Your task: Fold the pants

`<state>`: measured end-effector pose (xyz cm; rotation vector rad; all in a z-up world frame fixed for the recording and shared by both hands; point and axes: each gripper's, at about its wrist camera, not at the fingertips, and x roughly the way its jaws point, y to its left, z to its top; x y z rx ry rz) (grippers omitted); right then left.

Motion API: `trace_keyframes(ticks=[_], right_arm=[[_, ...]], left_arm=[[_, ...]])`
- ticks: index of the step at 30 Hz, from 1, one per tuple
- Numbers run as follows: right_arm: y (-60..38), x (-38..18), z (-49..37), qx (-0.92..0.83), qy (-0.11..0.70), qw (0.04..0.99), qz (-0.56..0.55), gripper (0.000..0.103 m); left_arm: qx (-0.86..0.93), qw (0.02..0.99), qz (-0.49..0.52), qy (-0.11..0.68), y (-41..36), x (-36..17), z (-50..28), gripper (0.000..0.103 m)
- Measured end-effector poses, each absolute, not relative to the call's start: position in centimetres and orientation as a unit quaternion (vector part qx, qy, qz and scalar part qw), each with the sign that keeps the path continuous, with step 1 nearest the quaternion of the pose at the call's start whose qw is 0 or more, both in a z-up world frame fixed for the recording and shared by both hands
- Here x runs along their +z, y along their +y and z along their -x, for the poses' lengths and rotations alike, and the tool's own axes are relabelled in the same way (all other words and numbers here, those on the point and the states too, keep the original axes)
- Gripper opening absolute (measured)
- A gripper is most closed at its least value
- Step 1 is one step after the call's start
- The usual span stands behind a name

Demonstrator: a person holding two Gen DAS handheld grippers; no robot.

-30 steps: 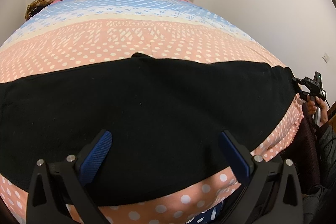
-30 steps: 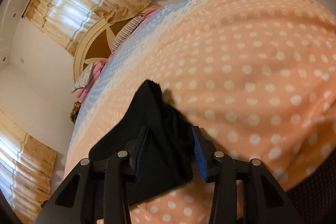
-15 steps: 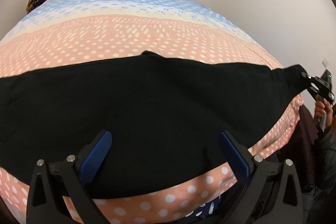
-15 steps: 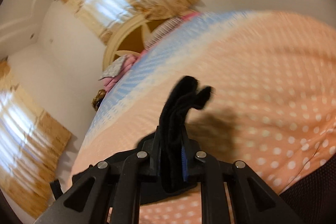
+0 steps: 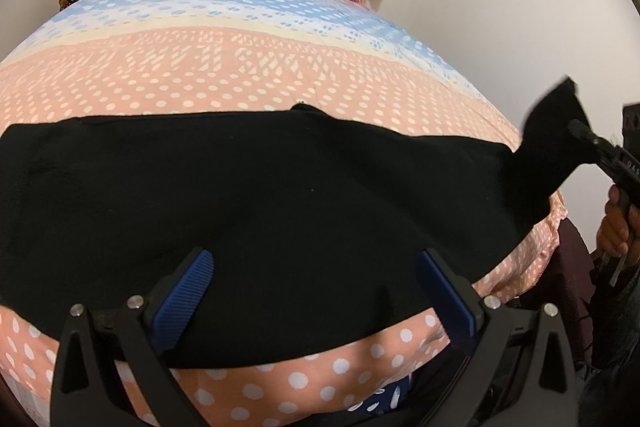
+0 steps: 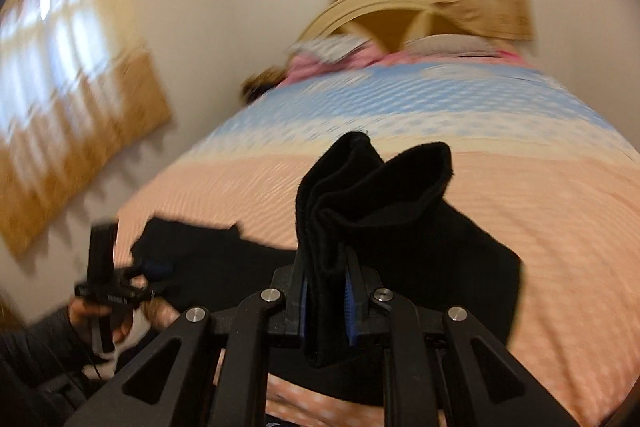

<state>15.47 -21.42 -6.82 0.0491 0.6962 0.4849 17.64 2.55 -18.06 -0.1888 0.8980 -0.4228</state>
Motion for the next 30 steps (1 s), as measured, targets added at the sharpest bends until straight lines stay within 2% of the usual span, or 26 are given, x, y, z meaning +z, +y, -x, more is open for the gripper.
trace_keyframes(ticks=[4,12,13,15,16,17,20,22,28,30], right_arm=[[-14.4,-10.7,-16.8,0.283,0.377,0.882,0.017,0.014],[-8.0,-18.2,-18.4,0.292,0.438,0.844,0.105,0.015],[-8.1,-18.6,-18.5,0.294,0.44,0.843,0.1,0.018],[-9.0,-18.2,-18.4,0.309,0.434,0.843,0.079,0.035],[-9.5,-17.8,-18.2,0.312,0.441,0.838,0.072,0.055],[-10.0,-17.4,-17.9,0.313,0.445,0.836,0.07,0.065],[-11.7,-16.0,-16.4,0.321,0.432,0.84,0.069,0.065],[-13.8,-14.9,-15.6,0.301,0.422,0.852,0.071,0.065],[-20.7,-14.3,-15.1,0.241,0.411,0.879,0.009,0.065],[-22.0,-14.7,-15.2,0.232,0.415,0.88,-0.014,0.065]], left_arm=[[-0.2,0.877,0.093,0.426,3.1,-17.9,-17.8,0.103],[-0.199,0.878,0.1,0.425,3.2,-17.9,-17.7,0.103],[-0.203,0.876,0.1,0.427,3.0,-17.9,-17.7,0.103],[-0.215,0.871,0.103,0.429,2.5,-17.7,-17.6,0.103],[-0.22,0.87,0.103,0.428,2.2,-17.5,-17.6,0.103],[-0.225,0.87,0.103,0.427,1.8,-17.4,-17.6,0.103],[-0.247,0.866,0.1,0.422,0.3,-16.8,-17.8,0.102],[-0.263,0.861,0.101,0.423,-0.9,-16.7,-18.1,0.099],[-0.308,0.836,0.094,0.444,-5.8,-17.1,-20.3,0.077],[-0.305,0.829,0.093,0.459,-7.2,-17.6,-21.4,0.065]])
